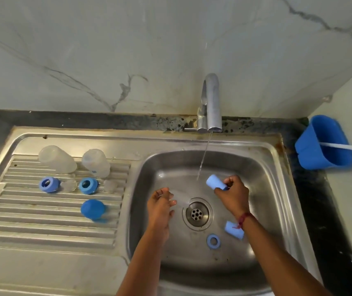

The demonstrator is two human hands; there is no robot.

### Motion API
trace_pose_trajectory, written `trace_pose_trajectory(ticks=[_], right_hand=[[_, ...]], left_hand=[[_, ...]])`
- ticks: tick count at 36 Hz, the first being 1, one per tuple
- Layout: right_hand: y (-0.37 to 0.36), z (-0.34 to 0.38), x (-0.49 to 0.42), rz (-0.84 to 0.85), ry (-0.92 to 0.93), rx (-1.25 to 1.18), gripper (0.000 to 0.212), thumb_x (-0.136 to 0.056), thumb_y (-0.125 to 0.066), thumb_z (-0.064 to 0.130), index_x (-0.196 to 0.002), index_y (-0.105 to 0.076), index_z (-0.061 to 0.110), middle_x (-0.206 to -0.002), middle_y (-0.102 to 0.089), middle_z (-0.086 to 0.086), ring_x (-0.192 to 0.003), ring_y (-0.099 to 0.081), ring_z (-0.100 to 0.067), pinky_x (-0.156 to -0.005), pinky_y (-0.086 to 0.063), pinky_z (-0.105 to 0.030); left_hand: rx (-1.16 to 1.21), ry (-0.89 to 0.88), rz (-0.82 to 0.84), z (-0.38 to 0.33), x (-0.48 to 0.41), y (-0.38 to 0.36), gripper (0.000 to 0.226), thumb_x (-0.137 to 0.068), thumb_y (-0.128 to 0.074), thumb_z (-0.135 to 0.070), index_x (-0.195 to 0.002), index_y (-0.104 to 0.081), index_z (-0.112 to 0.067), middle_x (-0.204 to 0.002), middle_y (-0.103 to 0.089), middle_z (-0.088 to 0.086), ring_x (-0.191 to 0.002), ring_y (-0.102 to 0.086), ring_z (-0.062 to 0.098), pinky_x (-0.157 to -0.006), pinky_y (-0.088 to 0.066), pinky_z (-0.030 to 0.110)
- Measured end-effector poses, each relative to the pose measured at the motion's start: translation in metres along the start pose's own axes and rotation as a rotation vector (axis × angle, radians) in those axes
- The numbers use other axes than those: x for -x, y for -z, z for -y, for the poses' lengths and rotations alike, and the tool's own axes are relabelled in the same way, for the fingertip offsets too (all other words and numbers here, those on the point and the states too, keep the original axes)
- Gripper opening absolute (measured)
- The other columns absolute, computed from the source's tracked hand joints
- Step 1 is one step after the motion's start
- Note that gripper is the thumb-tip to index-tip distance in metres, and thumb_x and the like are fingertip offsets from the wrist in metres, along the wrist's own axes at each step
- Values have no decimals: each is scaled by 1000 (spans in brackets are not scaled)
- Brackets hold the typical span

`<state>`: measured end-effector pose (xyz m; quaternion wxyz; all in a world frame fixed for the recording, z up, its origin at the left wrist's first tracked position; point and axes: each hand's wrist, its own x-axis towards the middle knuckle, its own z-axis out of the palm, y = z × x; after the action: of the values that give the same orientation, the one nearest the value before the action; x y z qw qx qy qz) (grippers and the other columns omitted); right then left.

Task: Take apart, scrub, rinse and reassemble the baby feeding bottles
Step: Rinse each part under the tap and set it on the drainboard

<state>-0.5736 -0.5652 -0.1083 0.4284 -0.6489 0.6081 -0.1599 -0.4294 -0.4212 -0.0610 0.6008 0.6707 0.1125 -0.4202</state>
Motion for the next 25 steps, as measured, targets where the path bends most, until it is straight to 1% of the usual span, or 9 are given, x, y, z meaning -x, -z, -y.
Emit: trace_pose_trajectory(ticks=[3,5,7,12,14,16,19,23,25], right_hand=[[-9,10,5,78,-12,-140,45,-70,-81,6,-104,-52,12,-93,-60,4,-80,-59,-14,-62,-41,-11],[-18,12,11,211,46,-149,55,-73,-79,2,-115,-49,19,-99,-58,8,-85,-59,-9,-64,-42,-8],[-25,15,12,256,127,-162,54,-74,-77,-1,-117,-54,22,-107,-62,5,-94,-62,-12,-70,-44,-6],[-34,25,1,58,189,-80,44,-72,-78,3,-111,-66,19,-112,-64,-1,-98,-62,-16,-76,-43,-16],[-36,33,0,111,286,-8,48,-72,-79,3,-115,-66,17,-112,-63,-1,-97,-59,-13,-81,-43,-20],[-37,41,-1,167,335,-30,48,-70,-83,3,-111,-67,20,-103,-64,6,-91,-59,-7,-81,-43,-17],[-35,46,-7,17,262,-138,42,-72,-82,6,-107,-67,23,-97,-66,11,-88,-61,-5,-75,-44,-15],[-33,46,-8,84,312,-117,43,-70,-83,4,-103,-66,27,-96,-66,15,-89,-62,-2,-76,-47,-13],[-31,45,-10,0,279,-135,43,-71,-83,6,-106,-66,26,-97,-66,13,-89,-62,-5,-76,-45,-14]], left_hand=[[-29,-57,40,-14,-5,-4,14,-93,-60,-7,-100,-62,-18,-87,-63,0,-74,-60,15,-72,-44,32],[-68,-89,77,-19,-6,-7,14,-92,-60,-7,-100,-61,-18,-90,-63,0,-77,-61,16,-73,-45,33],[-102,-113,112,-23,-5,-10,15,-91,-60,-8,-104,-62,-17,-88,-64,-2,-82,-63,16,-77,-46,34],[-171,-140,169,-30,-8,-22,14,-92,-60,-11,-106,-62,-16,-93,-63,-1,-92,-60,17,-81,-46,35],[-179,-145,162,-31,-13,-28,7,-95,-61,-14,-100,-62,-18,-94,-63,1,-91,-58,16,-79,-45,33],[-175,-146,145,-31,-18,-34,2,-96,-62,-18,-96,-63,-20,-94,-65,2,-89,-58,15,-77,-46,32],[-161,-131,133,-31,-28,-42,2,-96,-64,-21,-97,-64,-21,-92,-66,1,-86,-59,14,-75,-47,30],[-136,-114,115,-28,-36,-50,15,-95,-65,-19,-110,-65,-16,-101,-68,4,-90,-61,14,-78,-48,30],[-135,-102,108,-27,-38,-54,19,-95,-65,-18,-114,-65,-14,-103,-68,6,-90,-61,14,-75,-48,28]])
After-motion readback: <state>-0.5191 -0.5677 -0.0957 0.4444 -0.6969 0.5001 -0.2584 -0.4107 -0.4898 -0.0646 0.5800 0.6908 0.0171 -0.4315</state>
